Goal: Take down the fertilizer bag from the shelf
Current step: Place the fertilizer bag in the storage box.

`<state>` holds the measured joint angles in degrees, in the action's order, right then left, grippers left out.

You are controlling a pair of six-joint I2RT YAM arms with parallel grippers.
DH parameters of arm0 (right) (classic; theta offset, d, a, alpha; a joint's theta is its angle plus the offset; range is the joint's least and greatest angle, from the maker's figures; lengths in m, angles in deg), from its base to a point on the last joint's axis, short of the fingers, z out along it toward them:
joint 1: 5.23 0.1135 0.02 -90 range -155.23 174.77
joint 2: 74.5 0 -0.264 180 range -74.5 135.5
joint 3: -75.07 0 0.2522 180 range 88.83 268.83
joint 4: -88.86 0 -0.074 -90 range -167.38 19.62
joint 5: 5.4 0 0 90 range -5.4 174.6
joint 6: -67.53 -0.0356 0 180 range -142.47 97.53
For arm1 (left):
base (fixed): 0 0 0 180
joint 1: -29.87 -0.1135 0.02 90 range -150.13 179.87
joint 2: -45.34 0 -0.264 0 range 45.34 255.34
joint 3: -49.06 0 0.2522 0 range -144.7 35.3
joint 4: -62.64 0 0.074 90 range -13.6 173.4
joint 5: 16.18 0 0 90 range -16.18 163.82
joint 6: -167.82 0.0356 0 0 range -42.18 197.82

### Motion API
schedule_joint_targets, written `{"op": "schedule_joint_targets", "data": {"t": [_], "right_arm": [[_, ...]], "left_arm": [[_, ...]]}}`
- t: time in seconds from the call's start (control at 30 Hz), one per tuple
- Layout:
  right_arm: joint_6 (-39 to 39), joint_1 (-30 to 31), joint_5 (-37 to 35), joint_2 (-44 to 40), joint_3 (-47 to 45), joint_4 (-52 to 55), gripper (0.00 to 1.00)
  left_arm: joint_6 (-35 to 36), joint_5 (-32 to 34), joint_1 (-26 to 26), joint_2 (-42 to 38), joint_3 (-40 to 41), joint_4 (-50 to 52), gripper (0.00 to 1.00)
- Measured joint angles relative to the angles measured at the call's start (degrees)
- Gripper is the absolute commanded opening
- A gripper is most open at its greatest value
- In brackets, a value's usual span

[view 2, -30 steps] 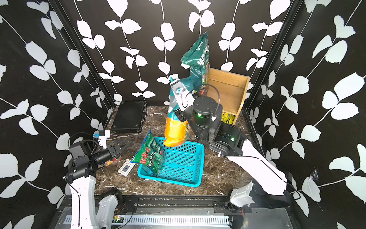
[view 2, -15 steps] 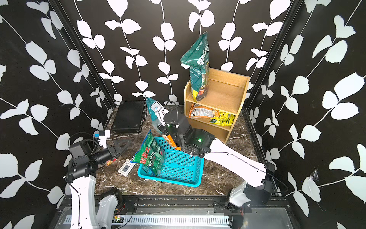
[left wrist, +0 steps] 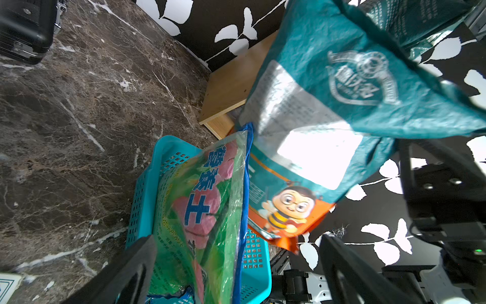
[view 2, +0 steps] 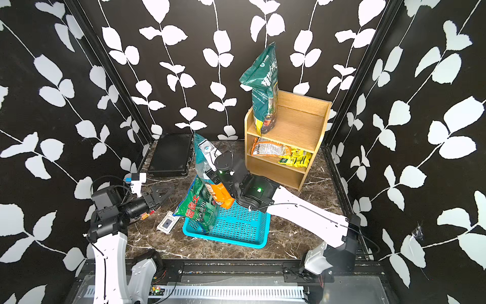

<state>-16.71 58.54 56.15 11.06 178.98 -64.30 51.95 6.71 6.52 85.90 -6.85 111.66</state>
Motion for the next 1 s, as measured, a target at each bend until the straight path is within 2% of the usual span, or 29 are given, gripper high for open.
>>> {"op": "schedule_joint_targets", "data": {"t": [0.4,1.0], "right_arm": [[-3.4,0.9,0.6,0.3,-7.1,-4.3,0.0],[-2.8,12.0,-9.8,3.1,-27.1,-28.8,0.0]], "left_arm": [[0.0,0.0,0.0,0.1,0.0,0.0,0.99],[0.0,0.0,0.0,0.2,0.0,0.0,0.99]]}}
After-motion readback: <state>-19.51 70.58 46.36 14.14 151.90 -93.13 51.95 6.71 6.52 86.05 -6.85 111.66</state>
